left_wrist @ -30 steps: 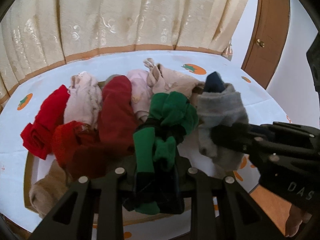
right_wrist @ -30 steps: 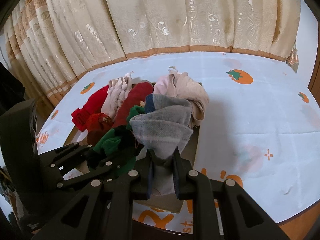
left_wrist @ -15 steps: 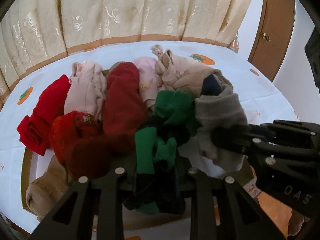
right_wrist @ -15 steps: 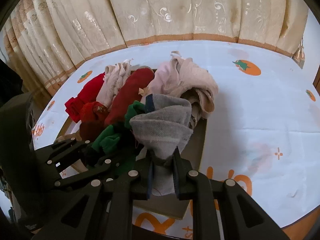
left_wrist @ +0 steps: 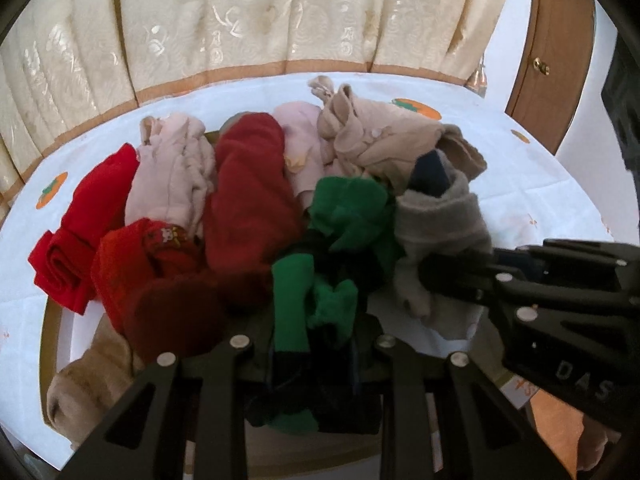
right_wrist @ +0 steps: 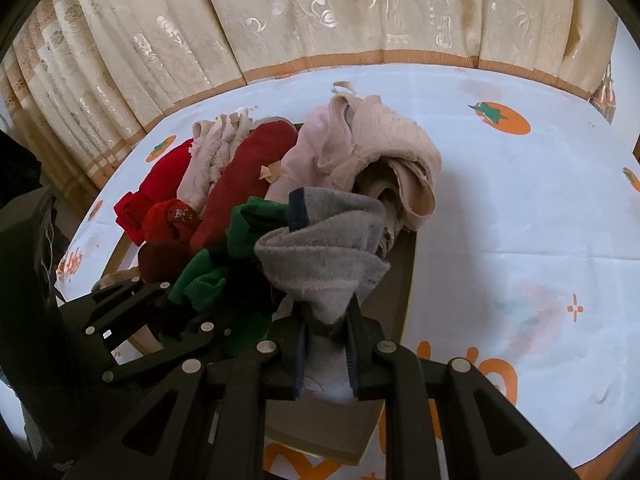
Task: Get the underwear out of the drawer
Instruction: 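Lower the green and grey socks into the tray beside the rolled garments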
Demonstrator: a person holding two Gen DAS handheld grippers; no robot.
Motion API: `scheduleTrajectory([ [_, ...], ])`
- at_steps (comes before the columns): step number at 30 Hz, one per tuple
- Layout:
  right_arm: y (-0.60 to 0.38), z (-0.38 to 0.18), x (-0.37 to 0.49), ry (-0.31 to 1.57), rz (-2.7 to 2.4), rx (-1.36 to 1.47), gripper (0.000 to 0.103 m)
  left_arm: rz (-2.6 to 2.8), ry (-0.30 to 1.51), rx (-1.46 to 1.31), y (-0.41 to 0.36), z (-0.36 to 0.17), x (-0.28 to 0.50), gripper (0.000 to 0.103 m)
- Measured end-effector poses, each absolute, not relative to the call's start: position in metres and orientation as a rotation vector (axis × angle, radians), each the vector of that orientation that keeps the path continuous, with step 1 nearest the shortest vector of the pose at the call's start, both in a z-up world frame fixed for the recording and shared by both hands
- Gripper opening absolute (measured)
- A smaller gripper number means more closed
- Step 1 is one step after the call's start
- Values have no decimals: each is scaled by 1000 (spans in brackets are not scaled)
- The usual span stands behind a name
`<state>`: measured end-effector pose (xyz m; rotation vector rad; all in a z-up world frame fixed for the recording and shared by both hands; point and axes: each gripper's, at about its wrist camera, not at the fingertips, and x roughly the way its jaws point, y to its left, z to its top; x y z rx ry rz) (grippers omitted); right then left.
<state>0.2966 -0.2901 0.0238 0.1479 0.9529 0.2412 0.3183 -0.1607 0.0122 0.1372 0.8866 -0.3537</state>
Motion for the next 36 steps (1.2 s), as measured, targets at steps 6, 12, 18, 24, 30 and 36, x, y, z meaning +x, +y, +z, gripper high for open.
scheduleTrajectory([
  [6,-292,17,303,967,241,173,19,-343,878,148,-163,10,318,25],
  [12,-293,16,304,967,238,180,19,-337,883,147,-165,11,318,25],
  [18,-291,14,309,965,231,178,19,-329,885,144,-166,11,320,25],
  [24,-289,12,316,967,218,161,19,-302,884,148,-174,9,325,25],
  [30,-288,7,321,971,219,154,19,-262,844,182,-183,5,321,25],
  [36,-288,4,320,963,217,162,19,-251,826,192,-184,5,318,25],
])
